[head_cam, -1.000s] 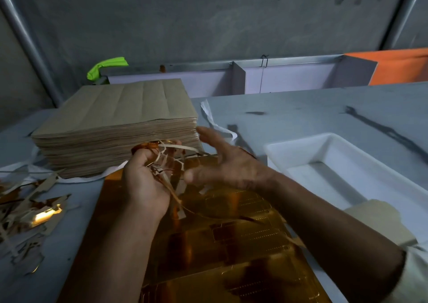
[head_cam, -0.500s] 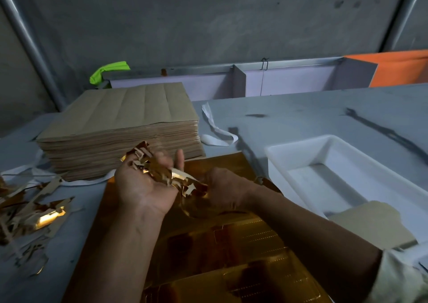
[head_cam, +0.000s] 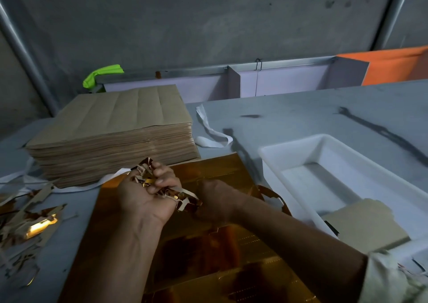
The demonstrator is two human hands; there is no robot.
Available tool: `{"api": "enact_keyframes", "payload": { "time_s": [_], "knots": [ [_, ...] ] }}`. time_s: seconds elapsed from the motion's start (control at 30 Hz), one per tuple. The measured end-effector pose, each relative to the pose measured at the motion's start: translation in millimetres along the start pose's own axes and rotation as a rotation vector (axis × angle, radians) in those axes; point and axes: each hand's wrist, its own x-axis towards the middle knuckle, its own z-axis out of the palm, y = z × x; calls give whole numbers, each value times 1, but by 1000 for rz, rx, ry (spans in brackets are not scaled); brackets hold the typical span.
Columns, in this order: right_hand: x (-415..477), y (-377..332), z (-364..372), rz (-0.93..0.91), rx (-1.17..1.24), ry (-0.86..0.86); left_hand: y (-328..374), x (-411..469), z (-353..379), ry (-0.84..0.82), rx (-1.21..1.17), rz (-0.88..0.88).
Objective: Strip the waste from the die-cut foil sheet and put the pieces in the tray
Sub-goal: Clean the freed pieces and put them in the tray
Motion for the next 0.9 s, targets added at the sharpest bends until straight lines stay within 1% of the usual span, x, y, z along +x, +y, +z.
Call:
{"api": "enact_keyframes", "payload": {
  "time_s": [0.03,0.07,0.1,0.17,0.23,0.27,0.33,0.4,0.43,0.47,0.53,0.6,0.63,0.67,0.73,0.77,0.8,0.9],
  "knots": [
    [1,2,-2,17,-168,70,1,2,-2,22,69,6],
    [1,5,-5,25,-262,143,3,3,-4,47,187,16],
    [-2,7,-10,40,-287,196,3,4,-7,76,343,33],
    [-5,13,-20,50,-294,268,-2,5,-15,124,745,82],
    [-4,15,-28,15,-316,314,-10,7,-24,107,1145,104],
    [-4,13,-30,-9,-308,334,-14,8,-26,70,1319,81],
    [-5,7,-34,-67,-303,372,-23,8,-27,-14,1566,3],
    [-5,3,-34,-119,-329,398,-28,8,-26,-17,1722,-33],
    [-4,2,-34,-136,-337,401,-29,8,-26,1,1747,-38],
    [-4,2,-34,-152,-332,398,-29,8,-25,21,1717,-36],
    [-4,3,-39,-168,-293,348,-25,8,-25,82,1556,-23],
    [-2,9,-45,-158,-220,252,-19,9,-25,158,1403,1],
    [-2,13,-47,-152,-120,193,-15,10,-25,197,1347,19],
    [-4,17,-49,-144,31,138,-12,10,-25,232,1295,39],
    [-6,27,-51,-130,391,76,-6,12,-25,278,1204,67],
    [-7,32,-52,-115,513,78,-4,13,-25,303,1161,73],
    [-7,37,-52,-86,565,96,-2,13,-26,330,1117,76],
    [-3,55,-51,25,531,167,3,14,-33,396,979,80]
  ]
}}
